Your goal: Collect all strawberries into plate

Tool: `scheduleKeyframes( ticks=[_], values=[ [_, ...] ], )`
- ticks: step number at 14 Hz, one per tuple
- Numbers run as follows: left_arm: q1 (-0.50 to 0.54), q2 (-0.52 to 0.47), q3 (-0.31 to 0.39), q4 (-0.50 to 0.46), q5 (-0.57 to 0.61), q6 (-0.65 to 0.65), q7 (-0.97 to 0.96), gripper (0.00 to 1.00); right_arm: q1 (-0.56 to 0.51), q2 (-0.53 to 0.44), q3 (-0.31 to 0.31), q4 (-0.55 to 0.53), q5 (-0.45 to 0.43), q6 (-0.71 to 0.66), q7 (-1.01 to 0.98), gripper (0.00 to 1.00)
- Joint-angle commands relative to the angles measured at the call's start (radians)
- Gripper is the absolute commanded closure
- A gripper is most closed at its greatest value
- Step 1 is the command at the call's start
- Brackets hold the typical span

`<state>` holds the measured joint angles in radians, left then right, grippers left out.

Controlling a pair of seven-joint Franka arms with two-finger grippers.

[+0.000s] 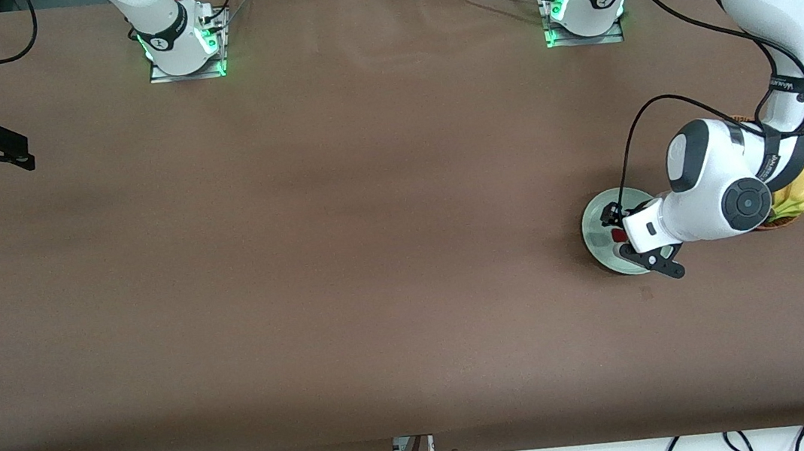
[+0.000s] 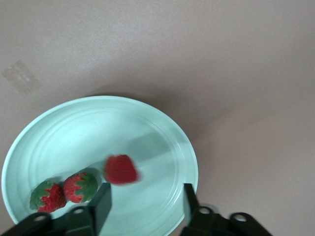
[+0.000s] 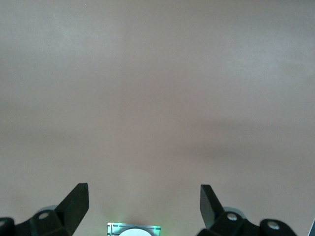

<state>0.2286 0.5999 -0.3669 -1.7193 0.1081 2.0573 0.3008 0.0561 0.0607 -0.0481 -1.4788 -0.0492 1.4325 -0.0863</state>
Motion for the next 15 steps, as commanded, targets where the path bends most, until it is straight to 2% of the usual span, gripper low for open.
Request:
scheduleKeyframes(
  ticks=[1, 4, 8, 12, 15],
  values=[
    [-0.003, 0.014, -0.009, 0.032, 0.018, -0.026, 0.015, 0.0, 0.004, 0.011, 0.002, 0.02, -0.012, -0.003, -0.001, 0.0],
    [-0.003, -0.031, -0.023, 0.04, 0.015, -0.032, 0.003, 0.0, 0.005, 0.014, 0.002, 0.025, -0.012, -0.003, -0.001, 0.0],
    [-0.003, -0.129, -0.018, 0.072, 0.013, -0.136, -0.04, 0.0, 0.005, 0.016, 0.002, 0.026, -0.012, -0.001, 0.0, 0.0],
    [-0.006, -0.245, -0.026, 0.127, 0.021, -0.343, -0.083, 0.0, 0.005, 0.016, 0.002, 0.026, -0.012, -0.001, 0.0, 0.0],
    [-0.018, -0.275, -0.029, 0.226, 0.044, -0.523, -0.083, 0.0, 0.002, 0.016, 0.002, 0.026, -0.012, -0.001, 0.0, 0.0]
  ],
)
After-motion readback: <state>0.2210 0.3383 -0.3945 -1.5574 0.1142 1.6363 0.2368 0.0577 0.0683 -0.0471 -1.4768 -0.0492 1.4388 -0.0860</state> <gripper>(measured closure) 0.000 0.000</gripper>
